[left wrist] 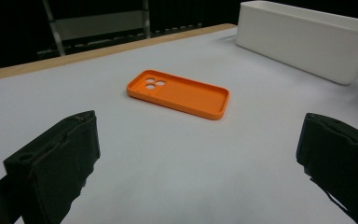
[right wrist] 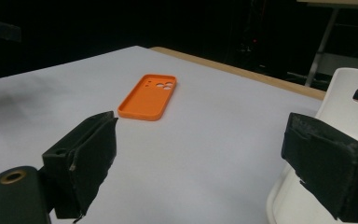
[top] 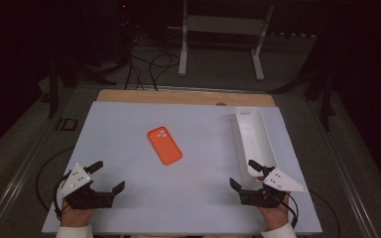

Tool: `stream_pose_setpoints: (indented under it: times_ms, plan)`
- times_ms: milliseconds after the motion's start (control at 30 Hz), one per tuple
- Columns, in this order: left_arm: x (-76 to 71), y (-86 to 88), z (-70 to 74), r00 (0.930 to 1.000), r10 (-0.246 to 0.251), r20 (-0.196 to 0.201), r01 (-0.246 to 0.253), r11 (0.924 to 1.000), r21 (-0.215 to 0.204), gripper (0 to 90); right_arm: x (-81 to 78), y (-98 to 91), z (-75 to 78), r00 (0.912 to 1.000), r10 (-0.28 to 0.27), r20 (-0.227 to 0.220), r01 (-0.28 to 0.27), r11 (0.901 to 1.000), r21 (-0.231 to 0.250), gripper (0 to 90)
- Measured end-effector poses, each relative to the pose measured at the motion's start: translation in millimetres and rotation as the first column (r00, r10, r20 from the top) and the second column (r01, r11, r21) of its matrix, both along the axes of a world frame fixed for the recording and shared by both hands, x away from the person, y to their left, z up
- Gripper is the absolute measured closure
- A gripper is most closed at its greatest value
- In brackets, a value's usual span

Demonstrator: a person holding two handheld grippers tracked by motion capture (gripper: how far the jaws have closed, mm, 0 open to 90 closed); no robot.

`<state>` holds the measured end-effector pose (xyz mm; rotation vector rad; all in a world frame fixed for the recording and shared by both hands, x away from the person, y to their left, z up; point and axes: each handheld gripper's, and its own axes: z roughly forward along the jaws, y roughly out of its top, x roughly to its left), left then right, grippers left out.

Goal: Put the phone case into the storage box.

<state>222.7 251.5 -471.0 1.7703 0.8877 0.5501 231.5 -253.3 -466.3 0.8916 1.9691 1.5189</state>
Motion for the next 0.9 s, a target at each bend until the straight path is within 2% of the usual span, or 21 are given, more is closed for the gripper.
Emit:
stream_pose_setpoints:
  times_ms: [567, 900]
  plan:
    - [-0.2, -1.8, 3.2, 1.0, 0.003, 0.007, -0.003, 1.0, 0.0, 0.0, 0.7, -0.1, -0.4, 0.9999, -0.012, 0.001, 0.012, 0.9999, -0.006, 10.3]
    - [3.3, -12.2, 10.8, 0.9998, -0.016, 0.013, 0.016, 0.9998, 0.008, 0.0, 0.9, 2.1, -0.8, 0.9999, -0.01, -0.002, 0.01, 0.9999, -0.002, 10.8]
